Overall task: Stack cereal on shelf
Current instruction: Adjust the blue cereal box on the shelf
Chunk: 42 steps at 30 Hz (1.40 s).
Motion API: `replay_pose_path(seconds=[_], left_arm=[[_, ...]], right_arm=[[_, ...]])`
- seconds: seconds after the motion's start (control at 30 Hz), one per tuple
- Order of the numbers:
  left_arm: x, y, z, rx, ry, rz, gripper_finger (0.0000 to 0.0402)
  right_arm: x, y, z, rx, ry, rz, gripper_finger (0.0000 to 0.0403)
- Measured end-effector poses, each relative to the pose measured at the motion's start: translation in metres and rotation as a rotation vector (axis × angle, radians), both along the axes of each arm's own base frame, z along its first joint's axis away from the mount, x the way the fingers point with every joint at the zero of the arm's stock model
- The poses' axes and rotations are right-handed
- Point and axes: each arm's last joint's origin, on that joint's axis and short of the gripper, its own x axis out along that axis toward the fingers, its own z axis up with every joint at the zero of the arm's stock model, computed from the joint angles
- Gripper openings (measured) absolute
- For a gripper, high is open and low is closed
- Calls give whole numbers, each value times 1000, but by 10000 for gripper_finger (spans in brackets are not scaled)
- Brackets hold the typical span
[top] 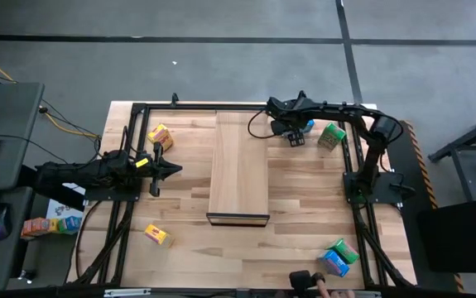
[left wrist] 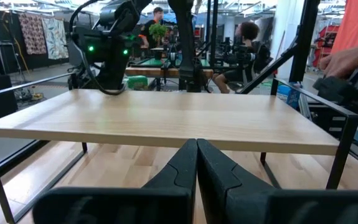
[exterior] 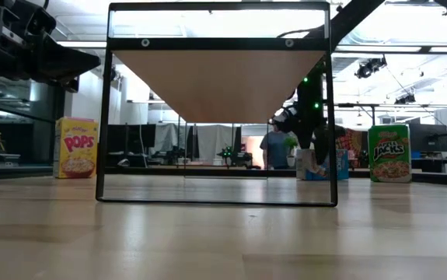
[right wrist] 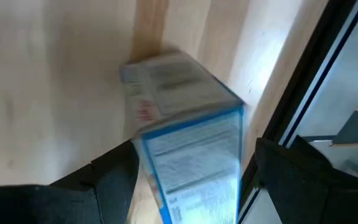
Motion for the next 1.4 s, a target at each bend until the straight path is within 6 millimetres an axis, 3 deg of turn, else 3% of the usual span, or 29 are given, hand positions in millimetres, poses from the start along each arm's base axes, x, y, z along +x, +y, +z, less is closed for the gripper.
replay_pose_path(seconds=[0.2,0.53,0.73,0.9,1.1,1.27,1.4], left_arm=[[0,0,0,0,0,0,3],[0,0,0,0,0,1,3],[0,0,0,0,0,0,3],[0,0,0,0,0,0,3],[0,0,0,0,0,0,3],[0,0,0,0,0,0,3],[0,0,0,0,0,0,3]], right_arm=[[-3,-2,3,-26,20,-12,255],[-6,-3,3,-1,13,-26,113],[-8,-3,16,-11,81,-51,82],[-5,-5,52,-16,101,-123,80],[8,6,119,-119,58,-152,80],[26,38,170,-209,-56,-74,80],[44,80,193,-284,-135,47,80]])
